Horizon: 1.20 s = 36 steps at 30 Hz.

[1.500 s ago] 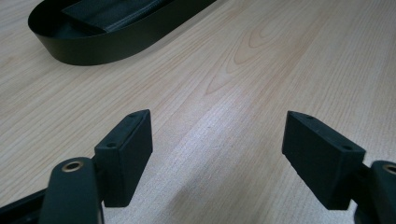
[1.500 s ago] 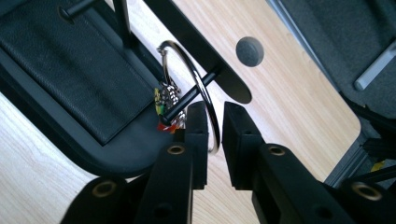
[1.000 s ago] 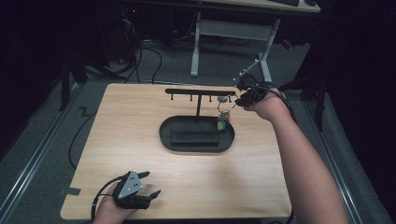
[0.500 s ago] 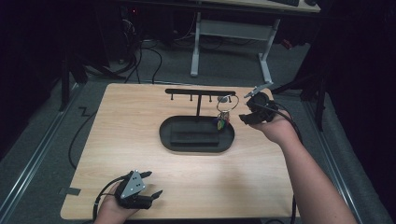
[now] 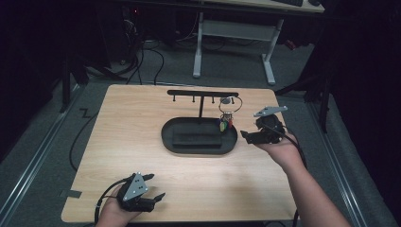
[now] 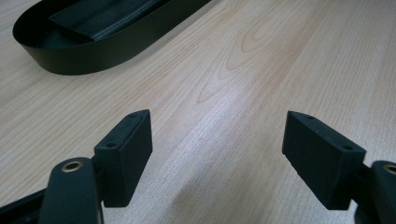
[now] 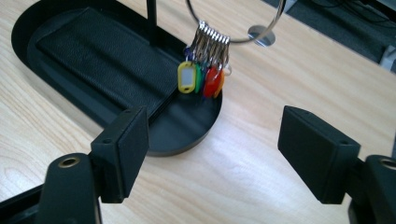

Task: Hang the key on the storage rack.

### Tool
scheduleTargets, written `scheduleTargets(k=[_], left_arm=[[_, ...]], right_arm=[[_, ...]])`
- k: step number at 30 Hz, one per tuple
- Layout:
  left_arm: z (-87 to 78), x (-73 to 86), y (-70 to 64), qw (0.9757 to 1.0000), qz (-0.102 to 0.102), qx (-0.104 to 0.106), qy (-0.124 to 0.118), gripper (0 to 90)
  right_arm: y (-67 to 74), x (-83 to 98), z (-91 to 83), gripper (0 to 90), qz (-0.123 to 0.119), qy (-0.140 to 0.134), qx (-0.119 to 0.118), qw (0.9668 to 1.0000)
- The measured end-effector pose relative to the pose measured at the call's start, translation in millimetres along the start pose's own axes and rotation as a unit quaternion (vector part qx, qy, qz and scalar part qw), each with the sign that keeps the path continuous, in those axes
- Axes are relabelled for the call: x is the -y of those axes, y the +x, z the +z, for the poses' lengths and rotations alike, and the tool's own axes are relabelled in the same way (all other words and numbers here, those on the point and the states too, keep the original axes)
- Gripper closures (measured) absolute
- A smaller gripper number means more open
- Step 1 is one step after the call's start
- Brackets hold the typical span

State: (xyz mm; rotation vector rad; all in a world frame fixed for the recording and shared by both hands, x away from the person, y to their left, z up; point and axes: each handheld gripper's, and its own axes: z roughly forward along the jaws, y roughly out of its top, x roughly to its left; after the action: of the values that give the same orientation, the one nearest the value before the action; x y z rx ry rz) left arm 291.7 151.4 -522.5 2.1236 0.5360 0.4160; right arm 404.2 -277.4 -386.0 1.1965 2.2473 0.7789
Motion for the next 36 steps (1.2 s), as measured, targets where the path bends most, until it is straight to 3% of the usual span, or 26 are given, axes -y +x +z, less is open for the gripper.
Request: scheduleTargets(k=[5,8,15,16,17,21,24,27,31,36], left_arm=[[0.3,0.0,0.3,1.0,-0.002,0.0,0.001,24.9],[0.4,0.1,0.1,1.0,-0.001,0.0,0.001,24.9],[0.8,0.3,-0.4,1.0,-0.002,0.001,0.002,24.9],[0.8,0.3,-0.4,1.0,-0.002,0.001,0.002,24.9],[1.1,0.5,-0.6,1.0,-0.003,0.002,0.003,24.9],[1.6,0.9,-0.8,1.0,-0.003,0.003,0.003,25.0],[1.8,1.1,-0.6,1.0,-0.004,0.003,0.003,25.1],[1.7,1.1,-0.4,1.0,-0.006,0.005,0.004,25.2],[1.0,0.3,-0.8,1.0,-0.005,0.005,0.002,25.2],[2.1,-0.5,-1.4,1.0,-0.005,0.008,0.0,25.3]], right_arm=[[14.6,28.8,4.5,20.1,-0.001,-0.008,0.015,0.9999],[20.5,40.1,7.0,20.5,-0.001,-0.012,0.009,0.9999],[40.0,84.1,18.5,20.0,0.02,-0.035,-0.033,0.9986],[40.0,84.1,18.5,20.0,0.02,-0.035,-0.033,0.9986],[44.7,96.9,21.9,19.7,0.027,-0.04,-0.039,0.9981],[52.0,118.3,26.6,19.8,0.042,-0.054,-0.045,0.9966],[56.5,128.8,27.7,19.7,0.047,-0.057,-0.044,0.9963],[63.3,154.7,20.6,20.6,0.051,-0.096,-0.025,0.9937],[56.6,166.4,11.7,20.1,0.083,-0.1,-0.023,0.9912],[55.8,171.3,13.3,20.2,0.083,-0.098,-0.012,0.9916]])
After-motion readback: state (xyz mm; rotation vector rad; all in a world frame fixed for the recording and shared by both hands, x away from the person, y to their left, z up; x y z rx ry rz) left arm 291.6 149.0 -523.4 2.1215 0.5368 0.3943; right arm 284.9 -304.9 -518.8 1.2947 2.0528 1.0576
